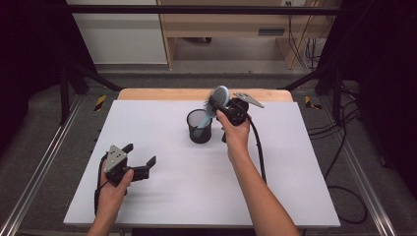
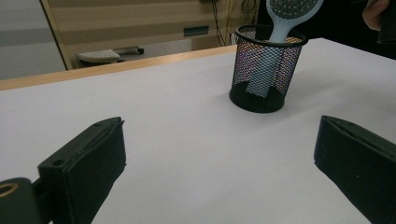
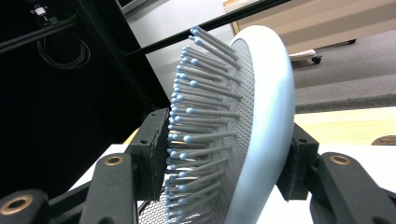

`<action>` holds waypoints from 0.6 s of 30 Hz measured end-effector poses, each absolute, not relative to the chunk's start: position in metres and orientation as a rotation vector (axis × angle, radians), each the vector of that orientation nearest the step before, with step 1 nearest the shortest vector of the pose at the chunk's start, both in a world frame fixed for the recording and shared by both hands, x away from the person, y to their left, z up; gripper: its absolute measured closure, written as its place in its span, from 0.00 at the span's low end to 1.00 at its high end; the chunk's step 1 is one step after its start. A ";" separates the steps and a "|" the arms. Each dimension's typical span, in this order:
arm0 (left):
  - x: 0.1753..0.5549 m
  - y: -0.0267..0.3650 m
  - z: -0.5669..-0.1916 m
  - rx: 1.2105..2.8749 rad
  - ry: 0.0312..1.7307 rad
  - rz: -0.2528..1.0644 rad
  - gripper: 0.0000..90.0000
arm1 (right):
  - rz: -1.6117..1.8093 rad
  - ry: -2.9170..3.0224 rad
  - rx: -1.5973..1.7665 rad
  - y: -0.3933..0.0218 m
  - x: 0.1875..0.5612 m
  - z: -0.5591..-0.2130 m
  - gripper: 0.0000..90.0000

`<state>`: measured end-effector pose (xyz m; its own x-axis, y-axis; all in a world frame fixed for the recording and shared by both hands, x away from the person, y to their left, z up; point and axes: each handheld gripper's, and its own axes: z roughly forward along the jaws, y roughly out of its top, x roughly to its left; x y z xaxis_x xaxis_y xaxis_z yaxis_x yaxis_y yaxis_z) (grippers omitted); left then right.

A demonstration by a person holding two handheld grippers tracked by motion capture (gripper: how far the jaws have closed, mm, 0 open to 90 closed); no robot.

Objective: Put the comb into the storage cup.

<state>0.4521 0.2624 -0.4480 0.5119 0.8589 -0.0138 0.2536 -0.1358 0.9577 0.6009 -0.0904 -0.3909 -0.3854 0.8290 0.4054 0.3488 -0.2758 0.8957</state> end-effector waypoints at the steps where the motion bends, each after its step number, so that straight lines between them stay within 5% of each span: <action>1: 0.452 0.262 -0.448 1.667 0.958 0.695 0.02 | 1.701 1.593 1.449 -0.090 0.601 -0.391 0.50; 18: 0.452 0.263 -0.448 1.663 0.961 0.695 0.02 | 1.687 1.613 1.456 -0.089 0.600 -0.395 0.45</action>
